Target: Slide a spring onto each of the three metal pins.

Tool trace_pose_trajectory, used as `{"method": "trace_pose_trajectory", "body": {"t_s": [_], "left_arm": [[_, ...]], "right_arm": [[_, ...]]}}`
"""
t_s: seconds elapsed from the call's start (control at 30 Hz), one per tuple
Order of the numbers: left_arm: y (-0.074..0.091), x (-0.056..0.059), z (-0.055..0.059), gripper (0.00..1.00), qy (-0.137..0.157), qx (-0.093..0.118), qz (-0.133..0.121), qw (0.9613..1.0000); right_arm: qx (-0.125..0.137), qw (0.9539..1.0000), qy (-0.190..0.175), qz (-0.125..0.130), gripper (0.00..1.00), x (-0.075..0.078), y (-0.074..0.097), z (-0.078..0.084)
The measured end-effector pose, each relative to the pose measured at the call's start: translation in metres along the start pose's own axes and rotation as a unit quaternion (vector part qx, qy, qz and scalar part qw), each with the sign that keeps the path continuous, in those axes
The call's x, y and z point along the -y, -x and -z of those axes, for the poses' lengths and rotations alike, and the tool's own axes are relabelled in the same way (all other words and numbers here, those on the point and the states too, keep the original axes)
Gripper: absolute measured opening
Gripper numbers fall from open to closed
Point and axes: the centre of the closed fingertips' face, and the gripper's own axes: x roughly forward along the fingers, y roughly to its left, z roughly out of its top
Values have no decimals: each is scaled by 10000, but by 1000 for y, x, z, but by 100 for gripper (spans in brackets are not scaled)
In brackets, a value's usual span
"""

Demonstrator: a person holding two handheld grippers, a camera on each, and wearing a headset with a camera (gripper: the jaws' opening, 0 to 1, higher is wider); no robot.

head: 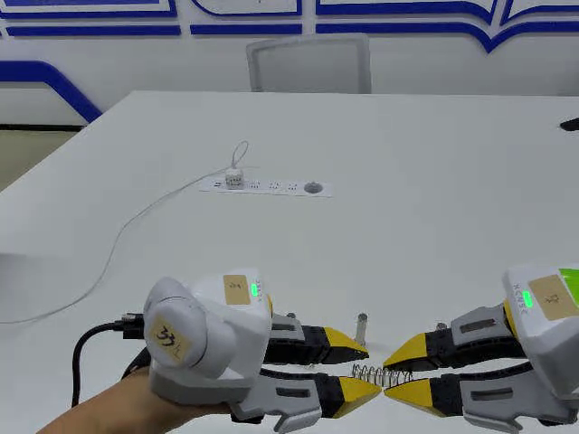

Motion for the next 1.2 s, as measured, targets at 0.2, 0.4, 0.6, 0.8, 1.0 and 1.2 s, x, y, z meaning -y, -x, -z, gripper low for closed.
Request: {"method": "trace_pose_trajectory", "body": {"t_s": [0.2, 0.4, 0.6, 0.8, 1.0, 1.2], "left_arm": [[-1, 3, 0, 15, -95, -32, 119, 9999], [2, 9, -1, 12, -648, -93, 287, 9974], [1, 9, -3, 10, -969, -103, 212, 9950], [1, 10, -6, 9, -1034, -63, 229, 9944], [2, 10, -11, 9, -1000, 29, 210, 9948], [4, 11, -10, 9, -1004, 15, 251, 9946]], "right_arm": [[14, 10000, 7, -53, 11, -1, 0, 0], [80, 9999, 85, -115, 11, -5, 2, -3], [107, 9998, 170, -57, 11, -3, 4, -4], [139, 9997, 202, -35, 12, -2, 7, -6], [116, 9999, -40, 41, 16, 3, 7, -3], [153, 9998, -123, 34, 12, 1, 7, 1]]}}
